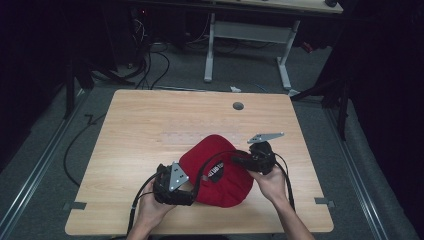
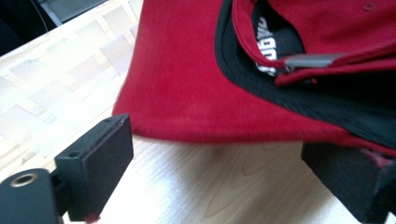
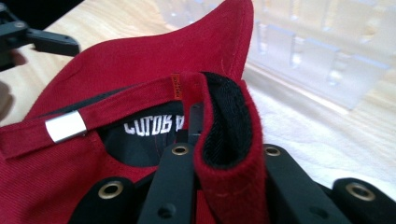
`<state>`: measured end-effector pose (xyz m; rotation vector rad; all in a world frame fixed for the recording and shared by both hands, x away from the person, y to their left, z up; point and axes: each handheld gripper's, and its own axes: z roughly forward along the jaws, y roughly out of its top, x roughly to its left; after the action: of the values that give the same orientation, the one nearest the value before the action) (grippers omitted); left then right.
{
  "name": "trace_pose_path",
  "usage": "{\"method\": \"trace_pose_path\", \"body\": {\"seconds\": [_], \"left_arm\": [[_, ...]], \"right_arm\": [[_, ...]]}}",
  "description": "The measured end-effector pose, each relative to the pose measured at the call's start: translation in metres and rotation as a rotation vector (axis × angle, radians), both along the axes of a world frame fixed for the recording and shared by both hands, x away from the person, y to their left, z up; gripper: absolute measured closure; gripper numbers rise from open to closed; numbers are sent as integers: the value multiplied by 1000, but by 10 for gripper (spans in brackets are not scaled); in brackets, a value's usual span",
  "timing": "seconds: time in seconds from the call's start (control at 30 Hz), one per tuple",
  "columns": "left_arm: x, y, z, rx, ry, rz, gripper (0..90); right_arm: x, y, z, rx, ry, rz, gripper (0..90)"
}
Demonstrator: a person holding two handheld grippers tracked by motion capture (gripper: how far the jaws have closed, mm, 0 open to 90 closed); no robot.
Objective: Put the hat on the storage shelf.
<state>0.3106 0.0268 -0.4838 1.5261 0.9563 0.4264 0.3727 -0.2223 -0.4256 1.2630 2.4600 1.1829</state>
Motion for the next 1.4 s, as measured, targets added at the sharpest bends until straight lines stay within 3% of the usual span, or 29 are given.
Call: {"method": "trace_pose_path", "body": {"seconds": [0.07, 0.27, 0.53, 0.63, 0.7, 0.8, 0.9, 1.0, 1.23, 1.4], "left_arm": [[0, -2, 0, 8, -8, 9, 91], [4, -1, 0, 21, -4, 27, 106], [5, -7, -3, 73, -26, 36, 219], [6, -8, -2, 56, -27, 26, 283], [3, -8, 3, -2, -14, -18, 398], [5, -8, 6, -5, -1, -24, 513], [7, 0, 9, -21, 8, -17, 632], [10, 5, 12, -34, 37, -28, 690], [11, 7, 17, -37, 38, -61, 751], [10, 8, 21, -35, 20, -61, 767]], "right_arm": [[-1, 2, -1, -15, 1, 6, 833], [-3, 3, -2, 0, 23, 20, 832], [-6, -1, -8, 20, 51, 22, 829], [-7, -1, -8, 36, 59, 35, 829], [-7, 1, -7, 82, 75, 74, 830], [-7, 11, -7, 43, 60, 78, 829], [-4, 10, -8, 77, 79, 100, 827], [-7, 12, -8, 77, 75, 119, 823], [-6, 6, -8, 126, 91, 117, 800], [-7, 5, -6, 150, 82, 97, 709]]}}
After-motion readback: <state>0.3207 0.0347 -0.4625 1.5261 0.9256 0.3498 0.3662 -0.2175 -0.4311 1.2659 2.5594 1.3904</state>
